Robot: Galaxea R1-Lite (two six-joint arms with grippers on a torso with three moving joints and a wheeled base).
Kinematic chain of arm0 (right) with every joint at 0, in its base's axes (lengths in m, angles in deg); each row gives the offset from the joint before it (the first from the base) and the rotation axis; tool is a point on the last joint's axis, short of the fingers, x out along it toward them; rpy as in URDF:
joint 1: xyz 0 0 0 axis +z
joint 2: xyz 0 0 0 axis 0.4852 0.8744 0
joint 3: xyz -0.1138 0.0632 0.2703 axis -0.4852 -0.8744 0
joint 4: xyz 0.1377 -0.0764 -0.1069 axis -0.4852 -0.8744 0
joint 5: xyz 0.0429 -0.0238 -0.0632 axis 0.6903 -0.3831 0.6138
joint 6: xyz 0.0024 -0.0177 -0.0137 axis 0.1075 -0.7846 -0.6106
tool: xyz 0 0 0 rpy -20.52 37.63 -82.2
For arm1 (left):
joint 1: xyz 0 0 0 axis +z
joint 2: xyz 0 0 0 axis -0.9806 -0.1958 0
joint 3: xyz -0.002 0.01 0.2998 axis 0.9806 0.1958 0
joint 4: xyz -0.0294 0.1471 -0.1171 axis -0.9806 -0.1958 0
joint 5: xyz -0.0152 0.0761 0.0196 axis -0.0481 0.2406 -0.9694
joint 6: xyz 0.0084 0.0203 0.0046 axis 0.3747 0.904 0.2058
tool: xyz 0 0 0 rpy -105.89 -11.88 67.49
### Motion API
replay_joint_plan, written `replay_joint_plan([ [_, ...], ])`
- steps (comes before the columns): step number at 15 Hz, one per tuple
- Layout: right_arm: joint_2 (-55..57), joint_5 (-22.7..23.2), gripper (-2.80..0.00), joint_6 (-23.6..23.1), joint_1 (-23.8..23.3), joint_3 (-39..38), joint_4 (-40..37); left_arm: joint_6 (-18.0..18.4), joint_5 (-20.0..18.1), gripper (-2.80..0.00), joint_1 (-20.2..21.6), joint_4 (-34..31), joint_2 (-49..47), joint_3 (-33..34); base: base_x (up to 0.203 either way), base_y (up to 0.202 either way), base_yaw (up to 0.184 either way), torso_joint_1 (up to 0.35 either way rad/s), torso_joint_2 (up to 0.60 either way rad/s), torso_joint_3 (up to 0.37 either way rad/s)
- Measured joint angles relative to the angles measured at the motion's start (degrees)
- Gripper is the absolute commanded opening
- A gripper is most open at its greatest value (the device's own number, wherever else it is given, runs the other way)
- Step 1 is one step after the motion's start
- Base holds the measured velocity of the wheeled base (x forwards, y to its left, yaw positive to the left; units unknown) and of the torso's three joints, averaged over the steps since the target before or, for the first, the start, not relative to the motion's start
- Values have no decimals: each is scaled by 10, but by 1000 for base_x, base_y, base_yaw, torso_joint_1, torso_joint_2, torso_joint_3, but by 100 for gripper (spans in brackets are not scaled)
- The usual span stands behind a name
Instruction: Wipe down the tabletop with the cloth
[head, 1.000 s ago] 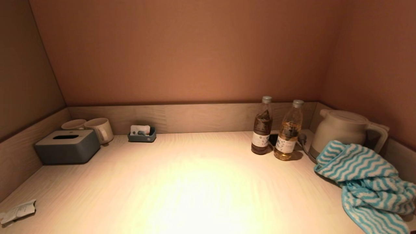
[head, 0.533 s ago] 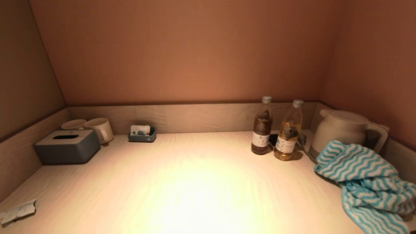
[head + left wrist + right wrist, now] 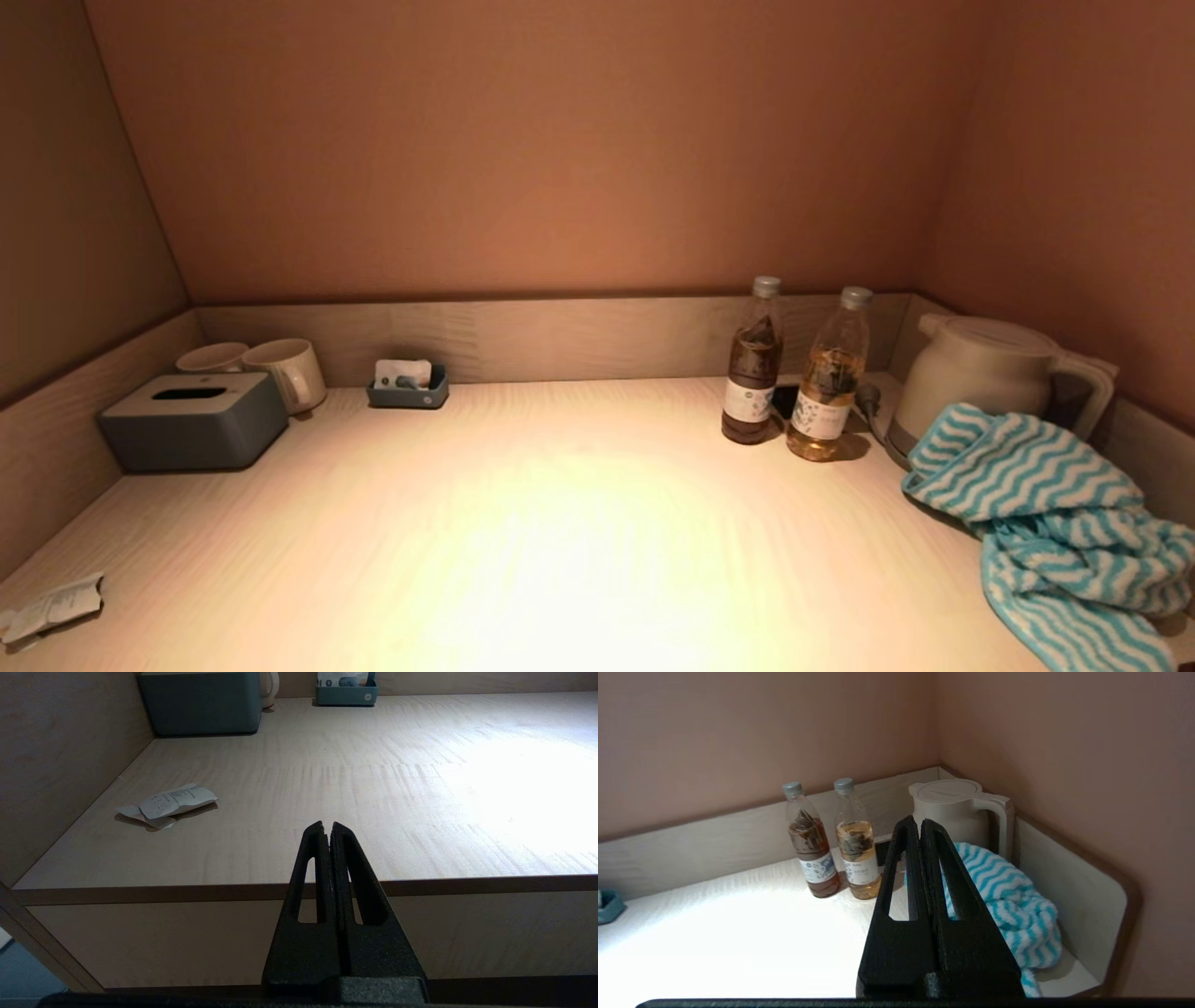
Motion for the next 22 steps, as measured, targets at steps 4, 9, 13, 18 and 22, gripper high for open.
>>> replay_joint_plan([
  [4,-28,1,-280,19,0,-24,0,0,0,-280,0,0,0,0,0,0,0,0,0,0],
  [9,-59,-35,-280,-22,18,-62,0,0,0,-280,0,0,0,0,0,0,0,0,0,0],
  [13,-84,-107,-280,-87,145,-79,-2,0,0,-280,0,0,0,0,0,0,0,0,0,0],
  [18,-139,-226,-280,-146,260,-91,-15,0,0,-280,0,0,0,0,0,0,0,0,0,0],
  [22,-158,-287,-280,-163,329,-94,-19,0,0,-280,0,0,0,0,0,0,0,0,0,0],
])
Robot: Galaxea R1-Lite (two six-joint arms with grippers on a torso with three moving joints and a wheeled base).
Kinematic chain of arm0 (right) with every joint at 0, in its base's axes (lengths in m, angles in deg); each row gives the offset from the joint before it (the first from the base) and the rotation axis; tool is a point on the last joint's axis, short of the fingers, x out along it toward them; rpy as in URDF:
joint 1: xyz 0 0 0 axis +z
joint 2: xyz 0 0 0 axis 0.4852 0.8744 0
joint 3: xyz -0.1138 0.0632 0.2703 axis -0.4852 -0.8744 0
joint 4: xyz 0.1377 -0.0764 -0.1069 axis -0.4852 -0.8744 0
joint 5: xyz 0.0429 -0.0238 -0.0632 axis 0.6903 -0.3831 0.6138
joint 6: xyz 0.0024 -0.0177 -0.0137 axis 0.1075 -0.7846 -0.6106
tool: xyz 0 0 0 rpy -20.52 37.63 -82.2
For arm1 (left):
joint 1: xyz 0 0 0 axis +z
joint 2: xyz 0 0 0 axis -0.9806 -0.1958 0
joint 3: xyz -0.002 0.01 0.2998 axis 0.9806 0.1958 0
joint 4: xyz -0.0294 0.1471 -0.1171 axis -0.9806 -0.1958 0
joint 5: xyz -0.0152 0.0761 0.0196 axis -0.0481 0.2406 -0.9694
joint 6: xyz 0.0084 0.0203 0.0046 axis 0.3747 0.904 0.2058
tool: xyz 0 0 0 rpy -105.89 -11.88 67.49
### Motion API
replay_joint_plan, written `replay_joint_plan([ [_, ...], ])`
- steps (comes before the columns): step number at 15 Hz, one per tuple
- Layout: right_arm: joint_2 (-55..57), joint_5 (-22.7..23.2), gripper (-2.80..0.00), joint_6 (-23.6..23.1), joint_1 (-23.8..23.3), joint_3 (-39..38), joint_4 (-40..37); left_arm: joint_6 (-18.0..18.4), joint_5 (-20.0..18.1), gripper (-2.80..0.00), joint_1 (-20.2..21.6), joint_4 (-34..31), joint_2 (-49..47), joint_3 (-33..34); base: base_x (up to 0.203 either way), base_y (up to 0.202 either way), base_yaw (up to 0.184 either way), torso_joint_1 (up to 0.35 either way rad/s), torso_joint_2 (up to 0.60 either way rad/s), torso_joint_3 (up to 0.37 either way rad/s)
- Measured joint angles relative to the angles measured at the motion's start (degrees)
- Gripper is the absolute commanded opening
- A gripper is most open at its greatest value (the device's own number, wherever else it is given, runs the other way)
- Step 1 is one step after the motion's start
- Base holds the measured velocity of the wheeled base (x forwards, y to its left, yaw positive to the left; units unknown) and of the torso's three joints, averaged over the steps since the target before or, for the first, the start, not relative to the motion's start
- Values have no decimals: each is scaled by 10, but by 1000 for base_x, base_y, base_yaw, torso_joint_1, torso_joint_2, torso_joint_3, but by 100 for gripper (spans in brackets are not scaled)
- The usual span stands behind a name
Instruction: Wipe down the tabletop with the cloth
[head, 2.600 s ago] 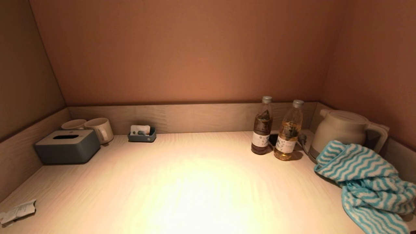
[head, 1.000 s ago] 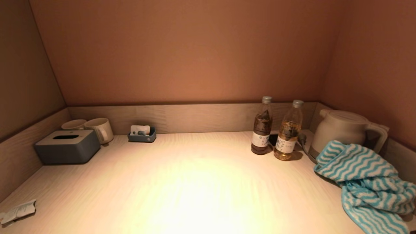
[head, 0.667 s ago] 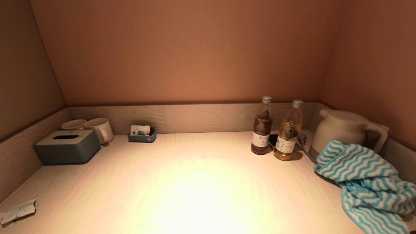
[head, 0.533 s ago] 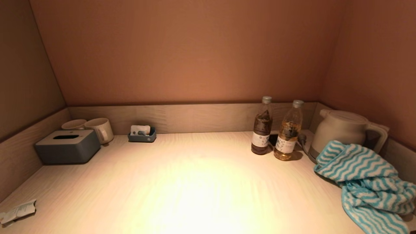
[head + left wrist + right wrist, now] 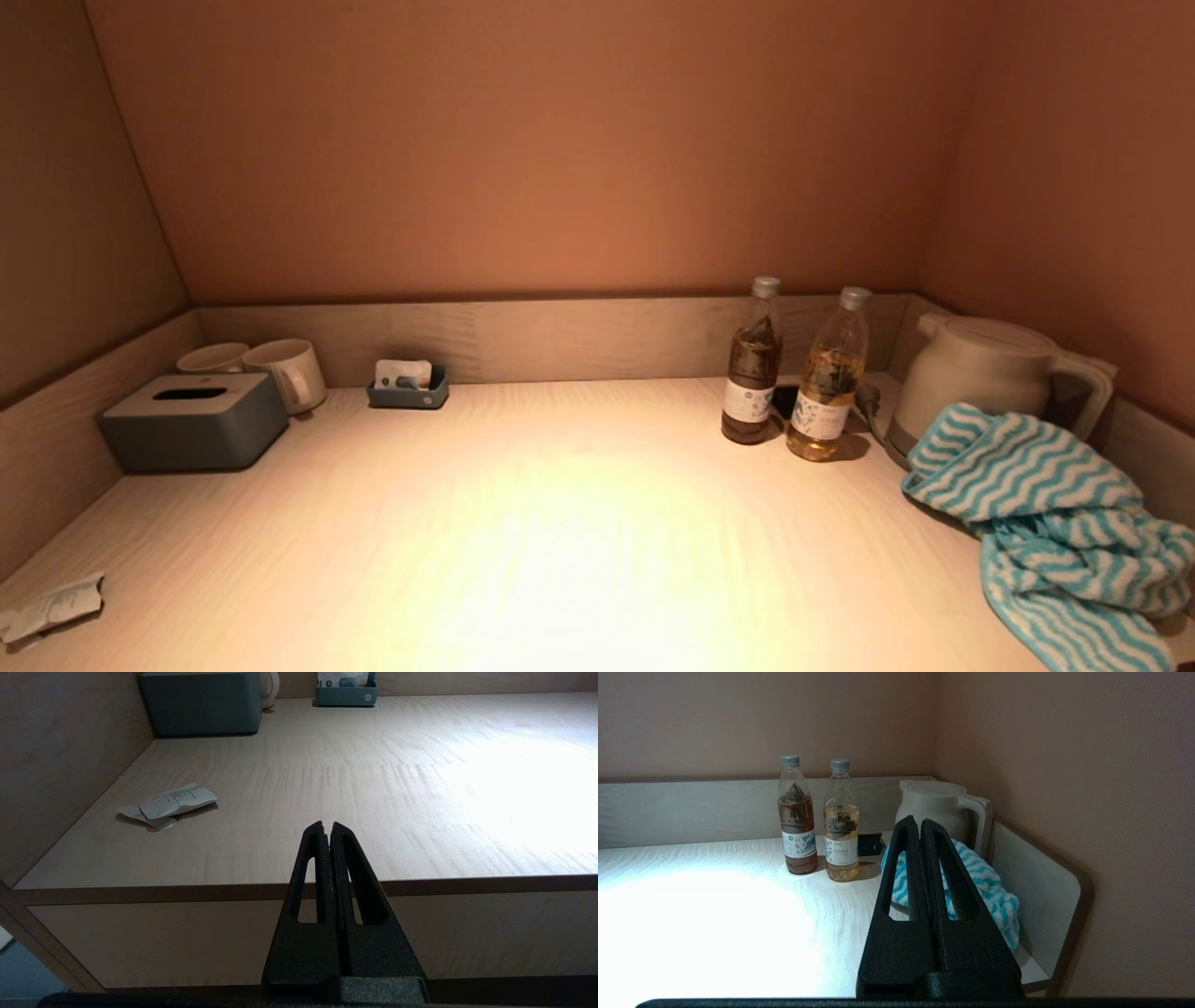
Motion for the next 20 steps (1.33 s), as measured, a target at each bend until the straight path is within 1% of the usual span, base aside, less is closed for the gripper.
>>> replay_joint_plan([
  [1,-11,-13,-280,-4,16,-8,-2,-1,0,-280,0,0,0,0,0,0,0,0,0,0],
  [3,-41,-32,-280,-11,26,-30,-9,-1,0,-280,0,0,0,0,0,0,0,0,0,0],
  [6,-94,-27,-280,-14,27,-67,-11,0,0,-280,0,0,0,0,0,0,0,0,0,0],
  [10,-139,11,-280,-2,26,-125,4,0,0,-280,0,0,0,0,0,0,0,0,0,0],
  [14,-148,53,-280,-8,26,-211,58,0,0,-280,0,0,0,0,0,0,0,0,0,0],
  [17,-149,77,-280,-9,26,-242,103,0,0,-280,0,0,0,0,0,0,0,0,0,0],
  [20,-149,91,-280,-10,26,-260,114,0,0,-280,0,0,0,0,0,0,0,0,0,0],
])
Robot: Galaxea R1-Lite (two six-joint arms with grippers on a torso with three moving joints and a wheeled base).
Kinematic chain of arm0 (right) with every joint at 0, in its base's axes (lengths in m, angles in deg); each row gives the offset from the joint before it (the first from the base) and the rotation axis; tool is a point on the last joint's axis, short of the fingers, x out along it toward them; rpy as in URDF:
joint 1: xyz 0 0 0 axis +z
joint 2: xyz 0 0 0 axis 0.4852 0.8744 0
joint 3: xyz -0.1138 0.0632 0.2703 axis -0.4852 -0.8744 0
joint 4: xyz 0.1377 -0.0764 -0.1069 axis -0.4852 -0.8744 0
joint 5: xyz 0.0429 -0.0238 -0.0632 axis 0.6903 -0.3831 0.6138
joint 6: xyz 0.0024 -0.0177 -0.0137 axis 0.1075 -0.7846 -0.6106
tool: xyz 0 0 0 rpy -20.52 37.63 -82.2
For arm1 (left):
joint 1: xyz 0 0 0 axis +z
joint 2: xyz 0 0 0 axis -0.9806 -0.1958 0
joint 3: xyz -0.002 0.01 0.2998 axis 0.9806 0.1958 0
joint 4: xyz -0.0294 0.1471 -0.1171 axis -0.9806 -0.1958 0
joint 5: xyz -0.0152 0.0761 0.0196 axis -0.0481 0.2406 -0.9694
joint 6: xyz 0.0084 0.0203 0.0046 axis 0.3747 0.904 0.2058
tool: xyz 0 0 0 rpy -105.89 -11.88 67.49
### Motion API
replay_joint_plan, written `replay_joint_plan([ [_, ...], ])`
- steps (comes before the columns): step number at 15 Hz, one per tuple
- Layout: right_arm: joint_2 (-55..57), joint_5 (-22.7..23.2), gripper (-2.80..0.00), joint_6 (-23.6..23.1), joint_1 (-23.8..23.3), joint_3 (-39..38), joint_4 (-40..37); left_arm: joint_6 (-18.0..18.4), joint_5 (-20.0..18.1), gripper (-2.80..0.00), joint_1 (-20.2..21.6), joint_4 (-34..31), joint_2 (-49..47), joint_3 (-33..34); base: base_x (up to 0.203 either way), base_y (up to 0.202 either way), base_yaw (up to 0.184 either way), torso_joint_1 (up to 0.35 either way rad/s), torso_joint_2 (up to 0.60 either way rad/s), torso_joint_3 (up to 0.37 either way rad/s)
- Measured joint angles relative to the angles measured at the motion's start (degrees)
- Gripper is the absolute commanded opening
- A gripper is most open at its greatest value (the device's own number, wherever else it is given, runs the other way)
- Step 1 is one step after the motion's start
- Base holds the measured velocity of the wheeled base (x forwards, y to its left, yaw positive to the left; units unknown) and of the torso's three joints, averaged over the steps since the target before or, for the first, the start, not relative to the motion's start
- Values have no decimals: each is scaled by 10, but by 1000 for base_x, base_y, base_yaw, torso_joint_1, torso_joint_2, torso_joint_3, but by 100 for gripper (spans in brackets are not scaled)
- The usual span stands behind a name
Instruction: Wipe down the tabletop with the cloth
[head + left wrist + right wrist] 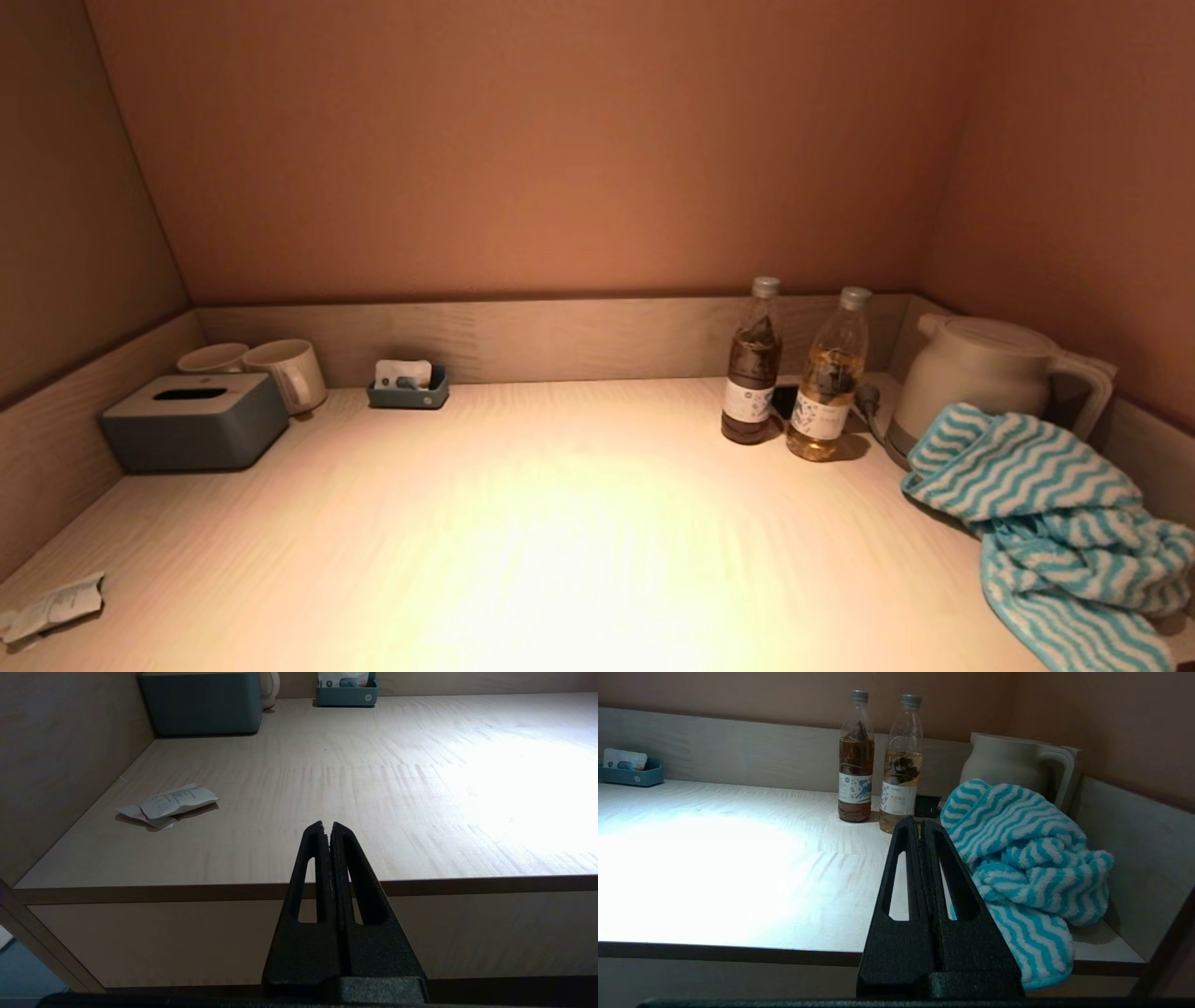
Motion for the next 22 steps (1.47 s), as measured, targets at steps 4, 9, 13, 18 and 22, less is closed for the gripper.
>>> replay_joint_plan([
  [4,0,7,-280,2,0,-2,-30,0,0,-280,0,0,0,0,0,0,0,0,0,0],
  [9,0,8,-280,6,0,-3,-102,0,0,-280,0,0,0,0,0,0,0,0,0,0],
  [13,-1,5,-280,23,0,-3,-138,0,0,-280,0,0,0,0,0,0,0,0,0,0],
  [18,-1,4,-280,26,0,-3,-141,0,0,-280,0,0,0,0,0,0,0,0,0,0],
  [22,-1,4,-280,26,0,-3,-140,0,0,-280,0,0,0,0,0,0,0,0,0,0],
])
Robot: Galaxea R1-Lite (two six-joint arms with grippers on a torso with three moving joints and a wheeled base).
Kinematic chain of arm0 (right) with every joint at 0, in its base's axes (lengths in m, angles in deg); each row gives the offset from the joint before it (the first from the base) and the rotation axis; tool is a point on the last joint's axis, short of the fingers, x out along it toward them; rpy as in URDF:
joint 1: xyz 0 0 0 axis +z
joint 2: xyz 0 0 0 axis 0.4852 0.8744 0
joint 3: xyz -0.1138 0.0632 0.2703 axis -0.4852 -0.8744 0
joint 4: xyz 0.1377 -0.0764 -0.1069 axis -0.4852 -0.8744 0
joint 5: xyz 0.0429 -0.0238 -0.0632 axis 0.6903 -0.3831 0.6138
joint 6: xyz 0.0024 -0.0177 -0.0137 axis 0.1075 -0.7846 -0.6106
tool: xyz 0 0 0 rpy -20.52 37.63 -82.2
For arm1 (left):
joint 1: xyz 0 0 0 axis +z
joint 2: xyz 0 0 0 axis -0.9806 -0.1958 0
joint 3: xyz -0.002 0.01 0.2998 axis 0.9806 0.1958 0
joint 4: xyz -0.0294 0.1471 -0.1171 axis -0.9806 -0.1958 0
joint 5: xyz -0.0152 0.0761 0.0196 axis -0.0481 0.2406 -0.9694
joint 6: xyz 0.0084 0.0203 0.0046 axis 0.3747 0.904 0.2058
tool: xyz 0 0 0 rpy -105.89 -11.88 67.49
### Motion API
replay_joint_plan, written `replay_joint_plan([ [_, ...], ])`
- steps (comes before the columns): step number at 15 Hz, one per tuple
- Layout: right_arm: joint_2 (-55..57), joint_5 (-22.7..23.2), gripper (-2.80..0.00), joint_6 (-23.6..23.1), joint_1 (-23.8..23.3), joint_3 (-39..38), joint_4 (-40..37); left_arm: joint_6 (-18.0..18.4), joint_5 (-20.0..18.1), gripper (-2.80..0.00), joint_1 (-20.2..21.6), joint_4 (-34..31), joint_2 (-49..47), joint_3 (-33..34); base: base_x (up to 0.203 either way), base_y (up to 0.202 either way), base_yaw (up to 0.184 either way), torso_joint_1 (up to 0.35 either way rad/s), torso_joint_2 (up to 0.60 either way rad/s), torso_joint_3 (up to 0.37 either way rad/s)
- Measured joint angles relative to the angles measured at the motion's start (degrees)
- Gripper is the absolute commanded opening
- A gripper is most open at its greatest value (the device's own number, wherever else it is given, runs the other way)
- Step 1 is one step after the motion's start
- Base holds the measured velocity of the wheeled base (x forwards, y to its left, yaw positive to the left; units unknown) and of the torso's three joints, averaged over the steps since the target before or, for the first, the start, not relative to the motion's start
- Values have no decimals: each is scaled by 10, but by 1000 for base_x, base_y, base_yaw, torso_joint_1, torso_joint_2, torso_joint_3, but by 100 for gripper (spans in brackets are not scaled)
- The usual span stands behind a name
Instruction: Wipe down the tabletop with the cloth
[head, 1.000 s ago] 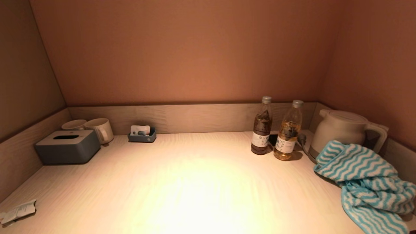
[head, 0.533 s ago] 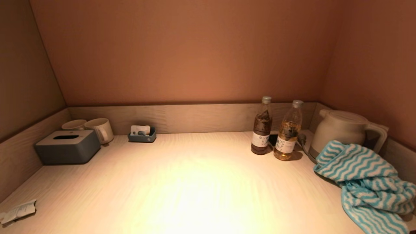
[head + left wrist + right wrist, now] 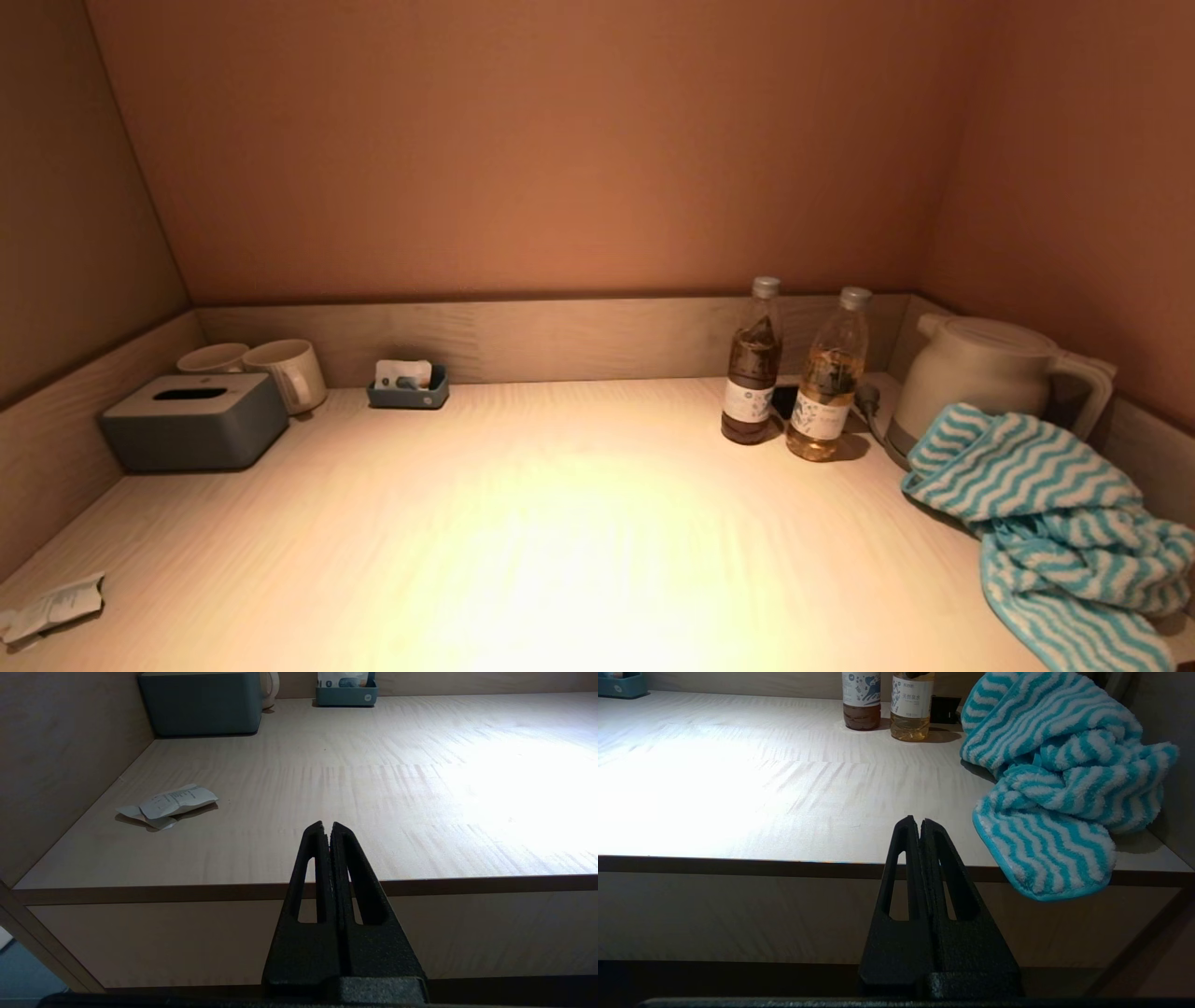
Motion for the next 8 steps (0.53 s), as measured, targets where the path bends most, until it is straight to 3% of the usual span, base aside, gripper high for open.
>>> replay_joint_plan([
  [8,0,0,-280,0,0,0,0,0,1,-280,0,0,0,0,0,0,0,0,0,0],
])
